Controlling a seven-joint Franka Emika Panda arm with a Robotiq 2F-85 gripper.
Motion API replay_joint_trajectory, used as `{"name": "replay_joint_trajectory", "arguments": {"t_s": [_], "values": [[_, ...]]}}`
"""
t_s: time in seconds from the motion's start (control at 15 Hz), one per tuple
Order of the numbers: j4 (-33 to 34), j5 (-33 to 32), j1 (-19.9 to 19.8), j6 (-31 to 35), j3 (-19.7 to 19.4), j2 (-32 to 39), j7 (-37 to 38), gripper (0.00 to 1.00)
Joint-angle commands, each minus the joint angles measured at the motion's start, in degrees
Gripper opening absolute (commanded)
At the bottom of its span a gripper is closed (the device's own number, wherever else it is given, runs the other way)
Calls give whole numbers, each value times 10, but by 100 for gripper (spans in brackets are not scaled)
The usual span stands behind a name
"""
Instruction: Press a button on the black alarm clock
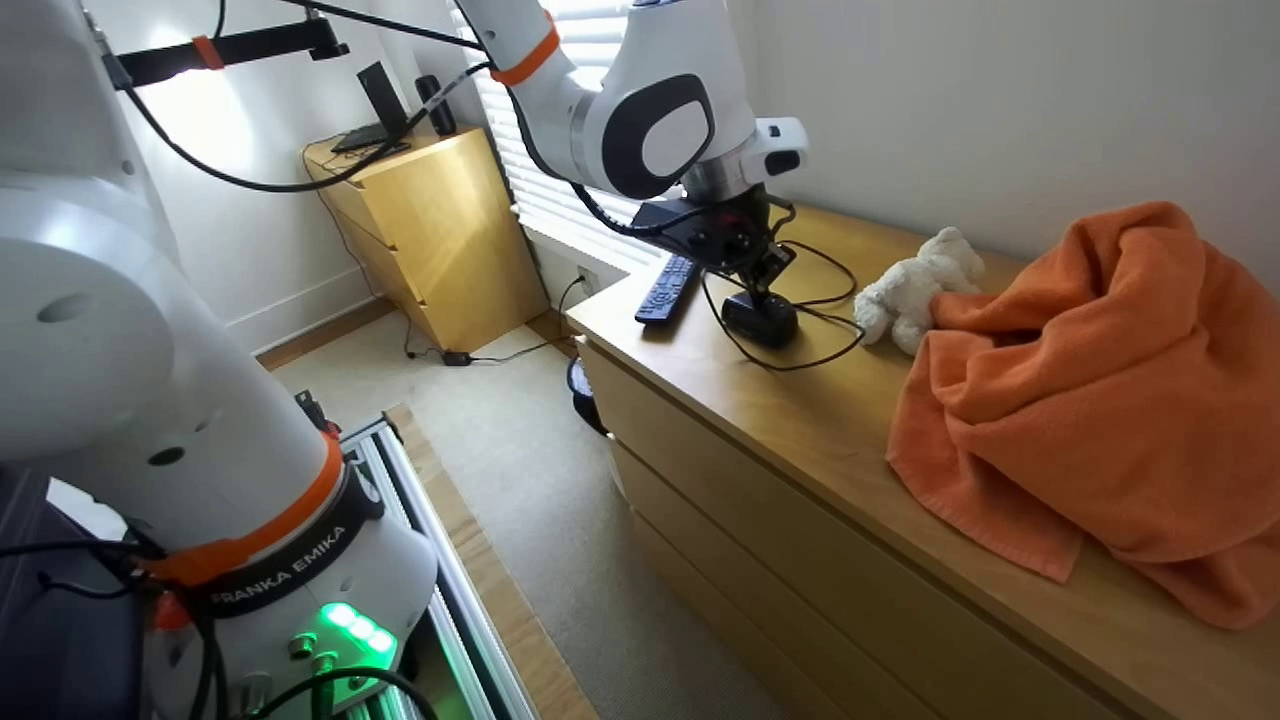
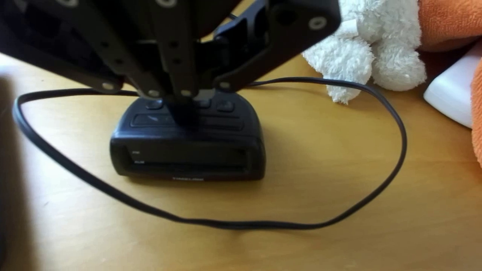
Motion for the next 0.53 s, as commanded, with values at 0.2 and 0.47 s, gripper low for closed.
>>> {"name": "replay_joint_trajectory", "arguments": {"t_s": [0.2, 0.47], "values": [[-4, -61, 47, 26, -53, 42, 52, 0], [7, -63, 51, -23, -59, 3, 57, 0]]}}
